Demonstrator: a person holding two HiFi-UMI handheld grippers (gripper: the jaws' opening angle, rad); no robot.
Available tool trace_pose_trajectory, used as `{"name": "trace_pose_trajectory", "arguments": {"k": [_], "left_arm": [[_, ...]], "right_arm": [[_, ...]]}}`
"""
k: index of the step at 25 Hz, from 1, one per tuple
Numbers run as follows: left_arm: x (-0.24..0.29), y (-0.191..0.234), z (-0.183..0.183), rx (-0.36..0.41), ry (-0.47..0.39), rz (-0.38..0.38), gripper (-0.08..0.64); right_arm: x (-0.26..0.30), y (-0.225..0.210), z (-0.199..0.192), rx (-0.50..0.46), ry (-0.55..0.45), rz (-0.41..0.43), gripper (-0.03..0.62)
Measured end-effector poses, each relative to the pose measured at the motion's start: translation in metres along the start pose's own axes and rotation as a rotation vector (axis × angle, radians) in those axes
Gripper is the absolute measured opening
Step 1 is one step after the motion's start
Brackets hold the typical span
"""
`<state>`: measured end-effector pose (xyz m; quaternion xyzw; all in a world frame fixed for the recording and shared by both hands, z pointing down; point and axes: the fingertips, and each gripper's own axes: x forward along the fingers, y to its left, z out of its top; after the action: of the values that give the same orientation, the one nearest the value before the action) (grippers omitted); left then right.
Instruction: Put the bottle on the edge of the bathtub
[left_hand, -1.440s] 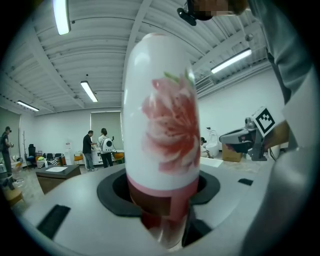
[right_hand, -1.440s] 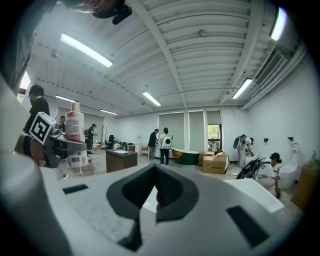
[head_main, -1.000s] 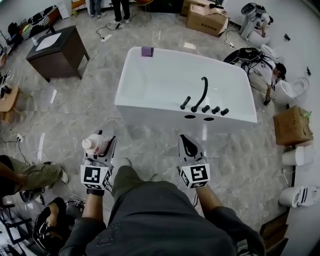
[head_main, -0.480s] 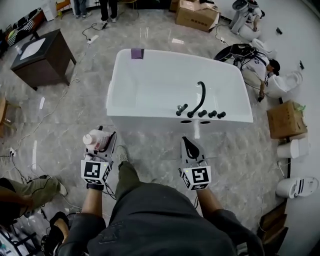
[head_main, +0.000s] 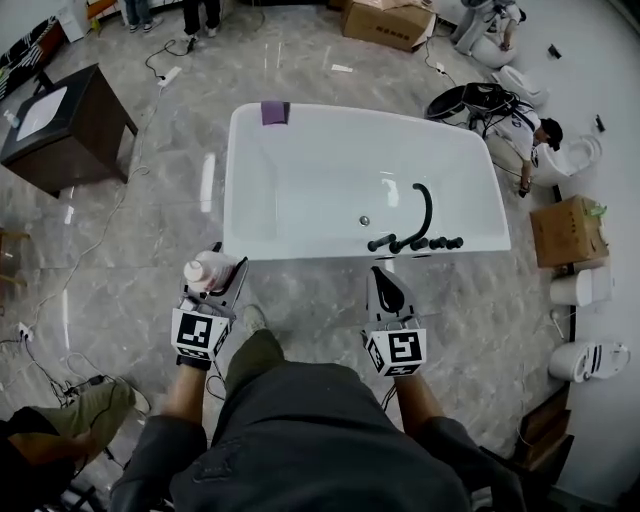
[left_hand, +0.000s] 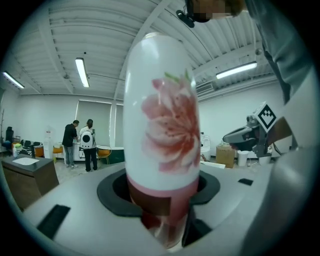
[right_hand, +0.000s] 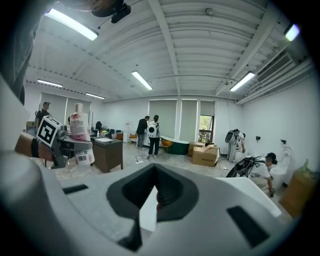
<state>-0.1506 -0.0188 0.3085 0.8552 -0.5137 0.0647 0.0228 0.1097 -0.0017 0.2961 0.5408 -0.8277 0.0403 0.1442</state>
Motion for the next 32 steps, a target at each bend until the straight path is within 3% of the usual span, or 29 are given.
{"name": "trace_pose_trajectory", "arguments": {"k": [6, 12, 17, 21, 32], "left_arm": [[0.039, 0.032, -0.011, 0.018, 0.028, -0.065, 0.219], [0.075, 0.027, -0.027, 0.007, 0.038, -0.063, 0.219], [0.098, 0.021, -0.062, 0.011, 0.027, -0.054, 0.219], [0.112, 0.013, -0.106, 0.013, 0.029, -0.069, 0.218], [0.155, -0.008, -0.251, 0.136, 0.102, -0.312, 0.218]], "right_arm": [[0.049, 0.0, 0.021, -0.025, -0.001, -0.027, 0.0], [0.085, -0.018, 0.008, -0.007, 0.016, 0.036, 0.0], [0.118, -0.03, -0.04, -0.051, 0.052, 0.129, 0.0], [0.138, -0.046, -0.076, -0.069, 0.063, 0.151, 0.001], [0.176, -0.055, -0.205, -0.059, 0.147, 0.11, 0.0]]}}
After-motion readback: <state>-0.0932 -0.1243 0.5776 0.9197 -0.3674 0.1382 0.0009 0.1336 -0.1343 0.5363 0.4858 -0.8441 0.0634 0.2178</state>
